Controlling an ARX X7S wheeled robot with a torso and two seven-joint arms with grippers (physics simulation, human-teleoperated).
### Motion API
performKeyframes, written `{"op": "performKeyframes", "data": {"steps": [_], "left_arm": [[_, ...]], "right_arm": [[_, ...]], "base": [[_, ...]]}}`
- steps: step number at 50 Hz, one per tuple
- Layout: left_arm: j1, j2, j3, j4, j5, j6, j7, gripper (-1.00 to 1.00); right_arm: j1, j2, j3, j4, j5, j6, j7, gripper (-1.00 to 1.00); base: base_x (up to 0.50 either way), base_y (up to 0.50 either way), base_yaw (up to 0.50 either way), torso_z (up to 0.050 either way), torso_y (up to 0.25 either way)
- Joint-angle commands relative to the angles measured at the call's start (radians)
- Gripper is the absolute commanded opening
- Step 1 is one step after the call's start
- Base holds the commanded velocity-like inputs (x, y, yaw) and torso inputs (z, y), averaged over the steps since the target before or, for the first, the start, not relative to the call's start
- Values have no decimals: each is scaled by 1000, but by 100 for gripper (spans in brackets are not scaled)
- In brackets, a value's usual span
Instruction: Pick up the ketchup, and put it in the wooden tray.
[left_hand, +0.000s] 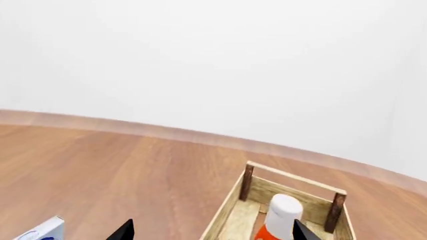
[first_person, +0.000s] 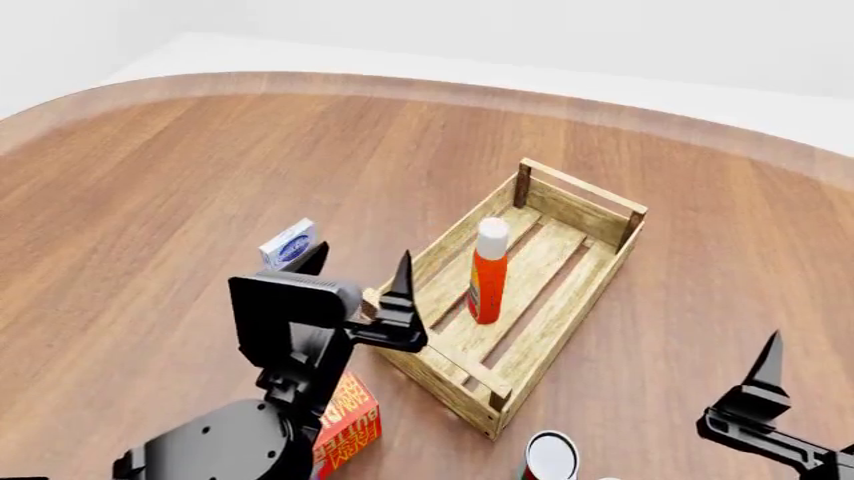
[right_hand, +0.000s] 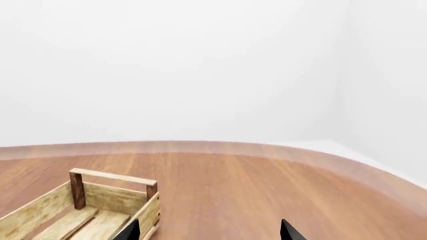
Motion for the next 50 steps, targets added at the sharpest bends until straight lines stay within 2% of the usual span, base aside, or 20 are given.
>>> {"op": "performKeyframes", "data": {"steps": [1,39,50], "left_arm": [[24,-22,-6,14,4,14,-15,100],[50,-28,-30,-9,-2,21,-22,100],[58,-32,-37,-7,2,24,-30,100]], "right_arm": [[-32,-15,-3,-3,-4,-26,3,100],[-42,-8,-6,13,7,-44,15,100],[-44,-3,-7,12,9,-44,21,100]], "base": [[0,0,0,0,0],[0,0,0,0,0],[0,0,0,-9,80]]}}
